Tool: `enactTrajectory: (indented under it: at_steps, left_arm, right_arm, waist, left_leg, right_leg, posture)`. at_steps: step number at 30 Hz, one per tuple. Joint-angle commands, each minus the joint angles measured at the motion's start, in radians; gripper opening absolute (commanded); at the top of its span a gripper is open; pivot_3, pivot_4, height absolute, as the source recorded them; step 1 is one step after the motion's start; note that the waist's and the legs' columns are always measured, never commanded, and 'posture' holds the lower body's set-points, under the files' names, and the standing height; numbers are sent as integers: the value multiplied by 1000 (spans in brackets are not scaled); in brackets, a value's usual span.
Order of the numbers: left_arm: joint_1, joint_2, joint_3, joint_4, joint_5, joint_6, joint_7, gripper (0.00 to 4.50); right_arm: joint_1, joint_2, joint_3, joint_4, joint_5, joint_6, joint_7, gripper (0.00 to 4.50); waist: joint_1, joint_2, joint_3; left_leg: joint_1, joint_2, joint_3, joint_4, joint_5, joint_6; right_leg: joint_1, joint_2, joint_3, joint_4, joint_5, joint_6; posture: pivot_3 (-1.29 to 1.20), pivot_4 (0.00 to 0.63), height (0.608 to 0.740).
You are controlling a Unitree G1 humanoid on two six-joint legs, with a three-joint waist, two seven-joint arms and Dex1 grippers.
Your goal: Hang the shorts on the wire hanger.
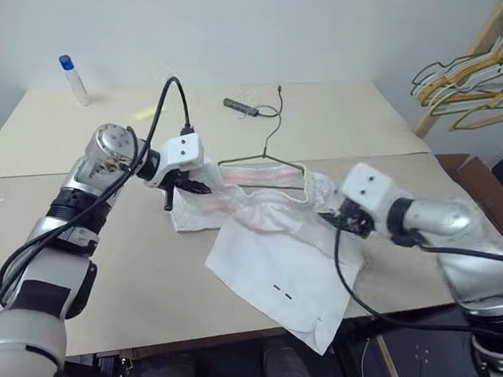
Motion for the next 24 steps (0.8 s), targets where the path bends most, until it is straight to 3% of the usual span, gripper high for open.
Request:
enactTrajectory:
  at_steps: [1, 5, 16, 20, 24]
  left_arm:
    - [-20, 13, 18, -17, -14, -23, -17, 0]
    - [-30, 6, 19, -16, -18, -27, -30, 0]
    - [-39, -6, 25, -39, -29, -30, -50, 0]
    - [-31, -1, 26, -60, -39, -28, -67, 0]
    - [-35, -5, 24, -63, -43, -33, -76, 0]
  right_arm:
    - [-53, -36, -135, -8, 160, 22, 129, 4466]
    - [-146, -37, -85, 132, 139, -33, 155, 4466]
    - [-342, 120, 215, 479, -51, -233, 249, 4466]
    - [-370, 150, 226, 530, -61, -258, 286, 3564]
    - [-373, 158, 255, 549, -83, -280, 335, 2170]
  waist:
    - [1, 0, 0]
    - [-5, 0, 0]
    - [-28, 0, 0]
    - [-27, 0, 0]
    - [-28, 0, 0]
  left_leg:
    - [0, 0, 0, 0, 0, 0]
    - [2, 0, 1, 0, 0, 0]
    - [0, 0, 0, 0, 0, 0]
    - [0, 0, 0, 0, 0, 0]
    - [0, 0, -1, 0, 0, 0]
  right_leg:
    - [1, 0, 0, 0, 0, 0]
    - [1, 0, 0, 0, 0, 0]
    - [0, -1, 0, 1, 0, 0]
    - [-1, -1, 0, 1, 0, 0]
    - [-1, -1, 0, 1, 0, 0]
  posture:
    - [-226, 0, 740]
    - [-231, 0, 740]
    - [-216, 0, 740]
    - [-209, 0, 740]
    - [-212, 0, 740]
